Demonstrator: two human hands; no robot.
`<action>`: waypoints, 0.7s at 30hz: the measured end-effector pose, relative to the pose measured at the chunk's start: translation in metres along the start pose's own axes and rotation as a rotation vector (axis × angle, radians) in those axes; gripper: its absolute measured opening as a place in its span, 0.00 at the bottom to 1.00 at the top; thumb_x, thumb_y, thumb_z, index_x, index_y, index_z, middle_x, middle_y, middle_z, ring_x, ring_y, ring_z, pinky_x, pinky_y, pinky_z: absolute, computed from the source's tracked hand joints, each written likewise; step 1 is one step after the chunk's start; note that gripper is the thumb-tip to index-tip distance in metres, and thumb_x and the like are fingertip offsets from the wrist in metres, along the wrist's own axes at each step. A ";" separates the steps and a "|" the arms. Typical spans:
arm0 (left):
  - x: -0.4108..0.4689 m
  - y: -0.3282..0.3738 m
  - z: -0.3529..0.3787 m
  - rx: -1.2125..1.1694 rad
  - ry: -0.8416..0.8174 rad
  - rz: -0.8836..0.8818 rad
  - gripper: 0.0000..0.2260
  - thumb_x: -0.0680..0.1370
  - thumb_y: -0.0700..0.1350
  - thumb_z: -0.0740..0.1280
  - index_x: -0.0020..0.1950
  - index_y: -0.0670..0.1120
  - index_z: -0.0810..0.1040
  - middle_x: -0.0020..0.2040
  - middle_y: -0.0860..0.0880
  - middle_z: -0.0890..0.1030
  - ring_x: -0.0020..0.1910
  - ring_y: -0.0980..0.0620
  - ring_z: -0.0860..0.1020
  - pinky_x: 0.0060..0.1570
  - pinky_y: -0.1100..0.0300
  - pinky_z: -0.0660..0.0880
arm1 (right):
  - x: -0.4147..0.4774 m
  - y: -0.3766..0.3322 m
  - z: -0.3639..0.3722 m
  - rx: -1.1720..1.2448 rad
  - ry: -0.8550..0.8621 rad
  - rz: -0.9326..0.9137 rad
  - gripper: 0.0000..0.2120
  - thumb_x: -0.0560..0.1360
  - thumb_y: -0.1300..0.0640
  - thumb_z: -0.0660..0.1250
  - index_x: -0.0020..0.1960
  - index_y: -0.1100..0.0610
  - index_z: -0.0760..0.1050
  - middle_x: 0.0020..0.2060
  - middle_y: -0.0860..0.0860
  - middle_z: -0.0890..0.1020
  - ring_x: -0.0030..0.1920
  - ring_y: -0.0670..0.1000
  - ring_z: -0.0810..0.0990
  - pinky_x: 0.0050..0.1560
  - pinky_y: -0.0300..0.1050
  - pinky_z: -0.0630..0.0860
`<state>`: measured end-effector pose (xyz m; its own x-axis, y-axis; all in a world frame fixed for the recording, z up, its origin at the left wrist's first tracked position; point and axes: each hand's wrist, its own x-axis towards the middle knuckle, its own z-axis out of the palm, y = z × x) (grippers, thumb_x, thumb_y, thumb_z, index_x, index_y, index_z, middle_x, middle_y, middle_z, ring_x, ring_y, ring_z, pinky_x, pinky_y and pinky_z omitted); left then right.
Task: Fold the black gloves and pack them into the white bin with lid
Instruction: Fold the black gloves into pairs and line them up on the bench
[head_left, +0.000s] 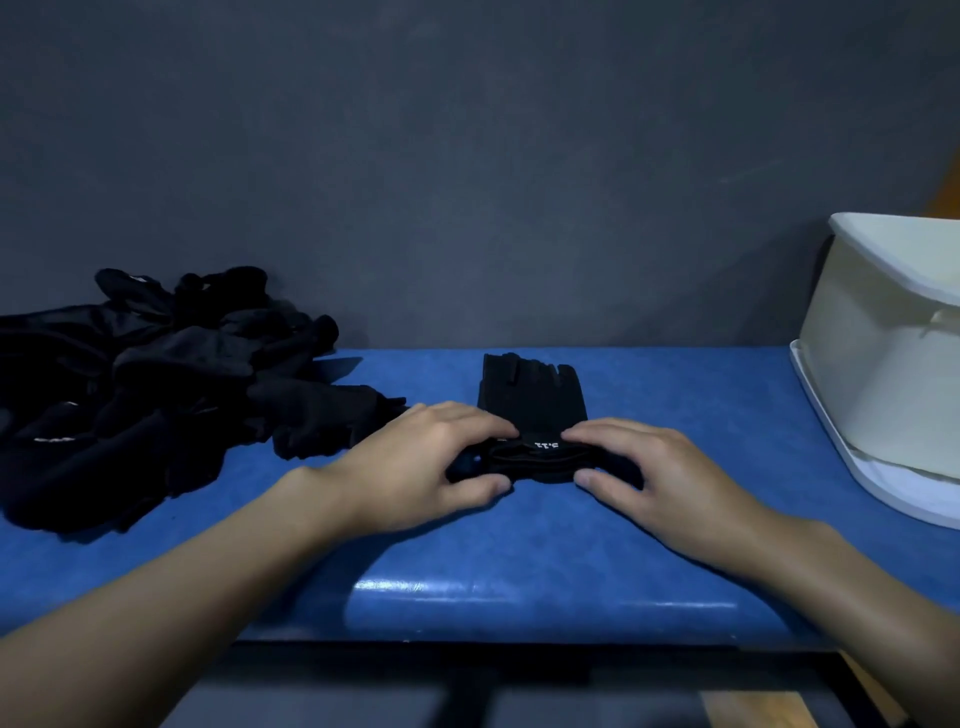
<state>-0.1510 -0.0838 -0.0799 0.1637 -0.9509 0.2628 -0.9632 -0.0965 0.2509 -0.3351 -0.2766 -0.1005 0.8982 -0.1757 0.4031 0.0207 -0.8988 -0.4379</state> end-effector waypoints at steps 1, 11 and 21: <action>-0.001 0.000 0.001 0.005 0.009 0.000 0.23 0.76 0.62 0.61 0.67 0.53 0.75 0.58 0.59 0.79 0.58 0.59 0.76 0.59 0.54 0.73 | -0.001 0.000 0.000 0.009 0.012 0.000 0.16 0.76 0.53 0.70 0.63 0.48 0.77 0.56 0.34 0.79 0.58 0.36 0.76 0.60 0.38 0.74; -0.009 0.010 0.005 0.005 0.093 -0.019 0.17 0.81 0.60 0.56 0.61 0.56 0.78 0.55 0.61 0.80 0.57 0.59 0.76 0.58 0.51 0.72 | -0.004 -0.002 -0.004 0.027 0.035 -0.049 0.07 0.80 0.51 0.64 0.56 0.47 0.78 0.47 0.37 0.81 0.50 0.40 0.78 0.53 0.42 0.74; 0.007 0.004 0.002 -0.044 0.101 -0.159 0.29 0.78 0.64 0.49 0.73 0.53 0.71 0.75 0.59 0.67 0.76 0.64 0.58 0.75 0.50 0.57 | 0.024 -0.011 -0.015 0.155 -0.005 0.130 0.19 0.80 0.48 0.60 0.70 0.49 0.71 0.64 0.43 0.76 0.65 0.41 0.73 0.66 0.35 0.66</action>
<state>-0.1546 -0.0914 -0.0788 0.3362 -0.8899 0.3083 -0.9135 -0.2285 0.3367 -0.3204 -0.2765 -0.0743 0.8998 -0.2836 0.3316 -0.0282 -0.7961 -0.6045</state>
